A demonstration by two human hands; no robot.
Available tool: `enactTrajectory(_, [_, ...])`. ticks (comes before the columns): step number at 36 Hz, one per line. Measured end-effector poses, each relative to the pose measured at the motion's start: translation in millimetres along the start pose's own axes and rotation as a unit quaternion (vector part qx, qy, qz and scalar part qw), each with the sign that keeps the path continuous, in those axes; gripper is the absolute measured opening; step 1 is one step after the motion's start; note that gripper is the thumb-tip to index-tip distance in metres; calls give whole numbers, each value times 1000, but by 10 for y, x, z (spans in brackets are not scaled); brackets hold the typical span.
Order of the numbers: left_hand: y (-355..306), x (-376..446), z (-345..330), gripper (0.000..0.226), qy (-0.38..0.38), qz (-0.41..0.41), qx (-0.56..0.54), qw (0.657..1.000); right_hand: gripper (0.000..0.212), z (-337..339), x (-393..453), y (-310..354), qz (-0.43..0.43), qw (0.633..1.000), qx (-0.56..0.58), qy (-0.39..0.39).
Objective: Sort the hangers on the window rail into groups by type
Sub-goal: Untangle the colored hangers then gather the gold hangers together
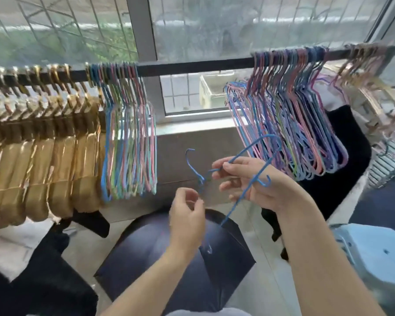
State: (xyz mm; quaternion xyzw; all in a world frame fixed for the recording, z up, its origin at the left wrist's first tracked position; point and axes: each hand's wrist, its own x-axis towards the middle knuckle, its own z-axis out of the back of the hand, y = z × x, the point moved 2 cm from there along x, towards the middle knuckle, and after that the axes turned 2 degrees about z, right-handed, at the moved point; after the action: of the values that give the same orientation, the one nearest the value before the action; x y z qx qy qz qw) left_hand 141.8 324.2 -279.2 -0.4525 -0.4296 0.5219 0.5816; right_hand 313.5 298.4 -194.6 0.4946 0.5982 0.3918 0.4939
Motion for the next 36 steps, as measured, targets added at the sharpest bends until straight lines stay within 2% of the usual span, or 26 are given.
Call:
enactTrajectory(2, [279, -27, 7, 22, -1, 81, -31, 996, 25, 48, -108, -127, -19, 1000, 5, 18])
enactTrajectory(4, [423, -43, 6, 22, 41, 160, -73, 983, 25, 86, -200, -272, -38, 998, 14, 45])
enactTrajectory(6, [478, -69, 16, 27, 92, 233, -134, 959, 25, 98, -257, -395, -46, 995, 22, 80])
enactTrajectory(8, [479, -114, 37, 20, 150, 290, -226, 918, 24, 69, -255, -450, -51, 993, 26, 102])
enactTrajectory(10, [486, -202, 52, 23, 186, 317, -264, 892, 19, 63, -256, -486, -59, 992, 40, 108])
enactTrajectory(14, [544, -376, 70, 34, 232, 317, -262, 882, 17, 63, -226, -473, -58, 990, 74, 108])
enactTrajectory(19, [607, -448, 145, 27, 182, 291, -315, 885, 34, 29, -72, -509, -86, 989, 111, 38])
enactTrajectory(22, [741, -460, 235, 25, 133, 316, -322, 882, 34, 99, 20, -662, -84, 986, 129, -65])
enactTrajectory(24, [853, -476, 314, 24, 94, 338, -323, 879, 29, 134, 79, -791, -84, 985, 75, -129])
enactTrajectory(26, [965, -477, 371, 24, 55, 353, -322, 877, 19, 127, 120, -925, -97, 983, -7, -158])
enactTrajectory(28, [1047, -478, 392, 24, 26, 368, -317, 874, 15, 70, 133, -1049, -108, 975, -100, -168])
enactTrajectory(30, [1083, -489, 363, 23, 20, 379, -307, 872, 24, 4, 132, -1205, -105, 962, -187, -169])
enactTrajectory(32, [1070, -503, 314, 21, 23, 383, -293, 876, 28, -95, 97, -1386, -110, 956, -237, -133])
enactTrajectory(35, [1017, -482, 228, 18, 18, 384, -293, 875, 13, -254, 34, -1634, -146, 946, -283, -60])
enactTrajectory(36, [1005, -461, 195, 17, 18, 383, -296, 875, 18, -301, 20, -1722, -164, 939, -300, -33])
